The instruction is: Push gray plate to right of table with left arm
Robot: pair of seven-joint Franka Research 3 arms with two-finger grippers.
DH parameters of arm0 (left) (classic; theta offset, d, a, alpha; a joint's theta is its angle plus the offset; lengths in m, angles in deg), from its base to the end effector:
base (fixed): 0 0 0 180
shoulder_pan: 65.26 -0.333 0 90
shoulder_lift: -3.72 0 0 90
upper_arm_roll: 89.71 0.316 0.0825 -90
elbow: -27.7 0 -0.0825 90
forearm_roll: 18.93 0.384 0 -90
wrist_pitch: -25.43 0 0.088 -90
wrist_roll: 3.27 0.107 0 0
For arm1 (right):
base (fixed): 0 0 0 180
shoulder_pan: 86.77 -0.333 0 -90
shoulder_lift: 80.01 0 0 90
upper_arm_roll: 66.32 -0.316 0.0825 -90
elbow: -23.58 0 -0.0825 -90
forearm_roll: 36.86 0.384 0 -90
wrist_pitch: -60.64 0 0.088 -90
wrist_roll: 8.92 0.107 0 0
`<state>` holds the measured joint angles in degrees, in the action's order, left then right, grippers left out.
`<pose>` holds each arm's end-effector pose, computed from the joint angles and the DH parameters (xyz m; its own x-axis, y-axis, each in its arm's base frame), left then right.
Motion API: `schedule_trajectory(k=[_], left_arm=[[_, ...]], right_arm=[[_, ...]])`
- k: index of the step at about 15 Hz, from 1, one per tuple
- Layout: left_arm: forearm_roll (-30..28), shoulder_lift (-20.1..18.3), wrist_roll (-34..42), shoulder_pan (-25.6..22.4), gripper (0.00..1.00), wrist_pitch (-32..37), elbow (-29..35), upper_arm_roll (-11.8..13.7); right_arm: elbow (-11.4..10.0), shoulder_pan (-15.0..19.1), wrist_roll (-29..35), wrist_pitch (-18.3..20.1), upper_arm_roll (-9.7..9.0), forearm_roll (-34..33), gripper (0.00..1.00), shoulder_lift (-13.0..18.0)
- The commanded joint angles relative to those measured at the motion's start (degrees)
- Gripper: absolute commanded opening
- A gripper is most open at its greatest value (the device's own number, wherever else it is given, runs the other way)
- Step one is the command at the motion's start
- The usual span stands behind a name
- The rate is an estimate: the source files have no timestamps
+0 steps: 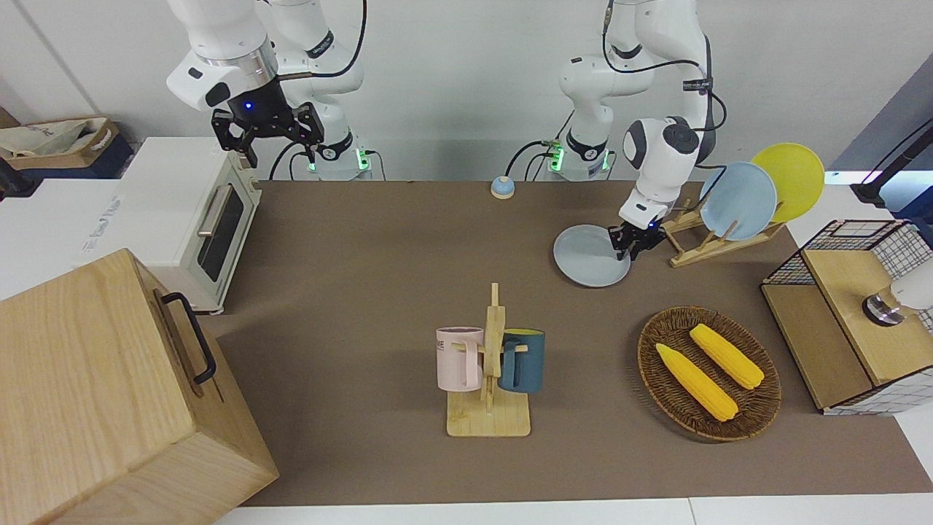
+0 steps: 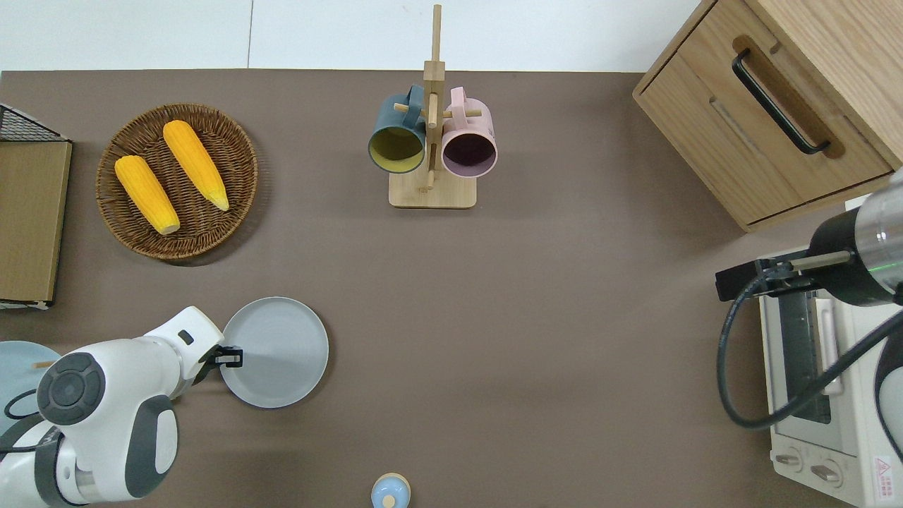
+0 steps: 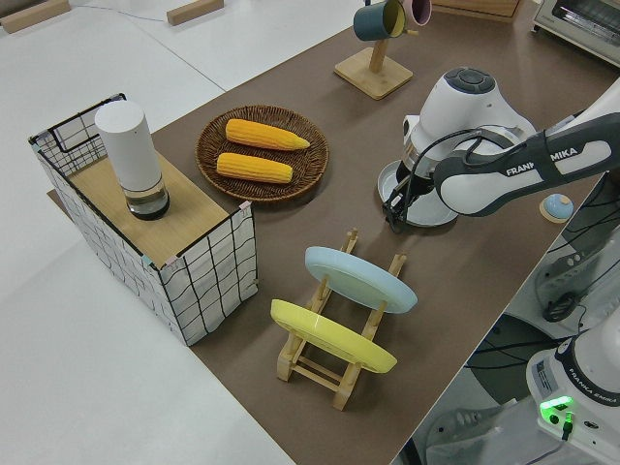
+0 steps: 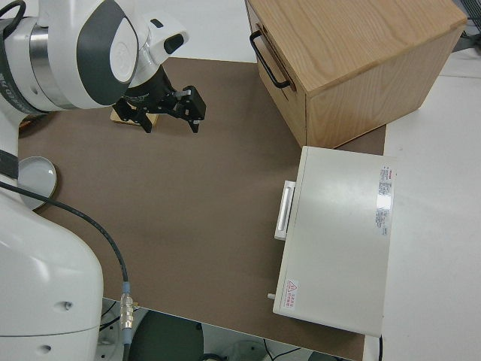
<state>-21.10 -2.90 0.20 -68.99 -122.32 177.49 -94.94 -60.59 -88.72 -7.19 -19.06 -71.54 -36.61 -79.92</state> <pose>0.4379 -0.0102 0.2987 0.9953 -0.0548 0.0799 -0.0556 -0.9984 0.0074 0.5308 0.0673 0.6574 0.9925 0.0952 -0.0765 0.0953 -0.9954 -0.0019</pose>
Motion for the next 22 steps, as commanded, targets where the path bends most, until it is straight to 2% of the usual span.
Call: schedule_trajectory(k=[1, 5, 8, 10, 17, 22], left_arm=[[-0.73, 0.21, 0.84, 0.13, 0.0, -1.4, 1.03, -0.13], [-3.0, 1.35, 0.13, 0.57, 0.0, -1.58, 0.77, -0.92], [-8.98, 2.66, -0.3, 4.86, 0.0, -1.84, 0.24, -1.45], [-10.22, 3.72, -3.01, 8.28, 0.0, -2.11, -0.81, -1.45], [-10.23, 9.78, -24.88, 24.63, 0.0, -3.59, -6.52, -1.45], [-9.88, 17.59, -38.51, 35.35, 0.0, -5.54, -13.8, -1.36]], right_arm=[[0.05, 0.62, -0.15, 0.69, -0.32, 0.46, 0.983, 0.43], [0.05, 0.62, -0.06, 0.69, -0.32, 0.46, 0.983, 0.43], [-0.03, 0.62, -0.06, 0.69, -0.32, 0.46, 0.983, 0.43], [-0.03, 0.62, -0.15, 0.69, -0.23, 0.46, 0.983, 0.43], [-0.03, 0.62, -0.06, 0.69, -0.32, 0.46, 0.983, 0.43], [0.06, 0.62, -0.15, 0.69, -0.23, 0.46, 0.983, 0.43]])
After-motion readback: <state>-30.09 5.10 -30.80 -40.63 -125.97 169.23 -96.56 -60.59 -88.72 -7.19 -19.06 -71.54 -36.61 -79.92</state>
